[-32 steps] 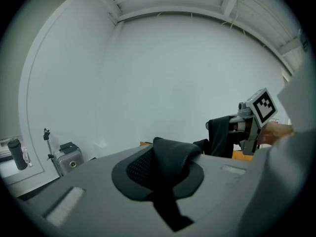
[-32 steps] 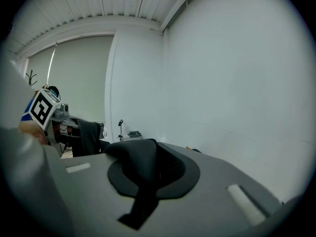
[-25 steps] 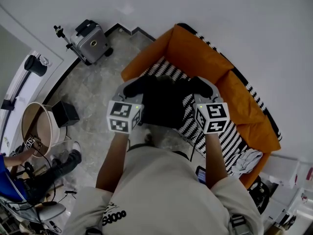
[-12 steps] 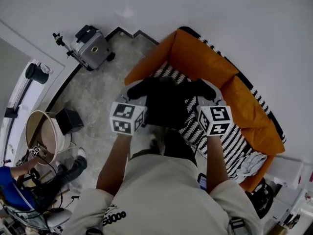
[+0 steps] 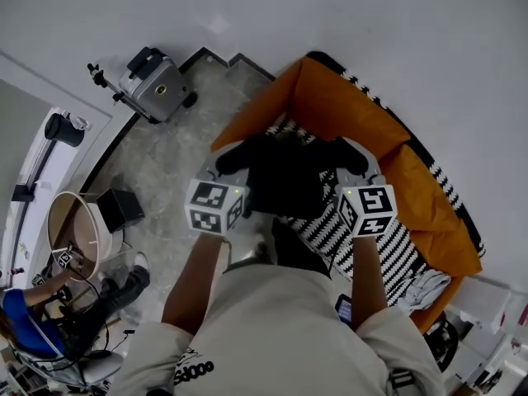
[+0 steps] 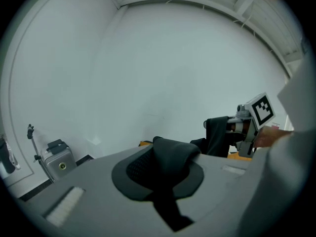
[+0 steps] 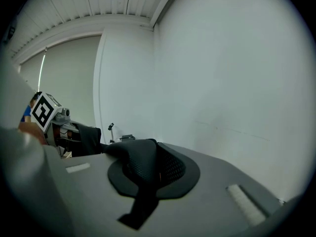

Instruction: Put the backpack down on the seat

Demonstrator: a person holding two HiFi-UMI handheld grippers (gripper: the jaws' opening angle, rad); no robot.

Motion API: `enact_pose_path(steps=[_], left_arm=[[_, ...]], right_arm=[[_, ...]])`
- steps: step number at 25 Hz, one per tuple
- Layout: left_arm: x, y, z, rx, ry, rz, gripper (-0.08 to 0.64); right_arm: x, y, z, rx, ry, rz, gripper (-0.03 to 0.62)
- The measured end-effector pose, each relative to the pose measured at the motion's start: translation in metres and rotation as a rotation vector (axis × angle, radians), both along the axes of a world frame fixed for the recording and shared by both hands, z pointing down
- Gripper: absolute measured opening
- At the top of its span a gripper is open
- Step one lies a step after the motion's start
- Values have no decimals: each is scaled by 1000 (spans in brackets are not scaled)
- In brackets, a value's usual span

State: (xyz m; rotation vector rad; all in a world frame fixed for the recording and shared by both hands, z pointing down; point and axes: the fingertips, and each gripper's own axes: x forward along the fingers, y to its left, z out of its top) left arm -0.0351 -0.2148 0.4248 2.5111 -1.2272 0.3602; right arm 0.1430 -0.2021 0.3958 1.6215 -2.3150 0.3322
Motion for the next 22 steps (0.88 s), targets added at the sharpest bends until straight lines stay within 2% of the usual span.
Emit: enact_pose_path(steps=[15, 22], left_arm=[[43, -85, 28, -41, -44, -3, 20], [49, -116, 42, -57, -55, -25, 20]], right_arm=[[38, -92, 31, -57, 3, -7, 14], [47, -121, 46, -84, 13, -21, 14]])
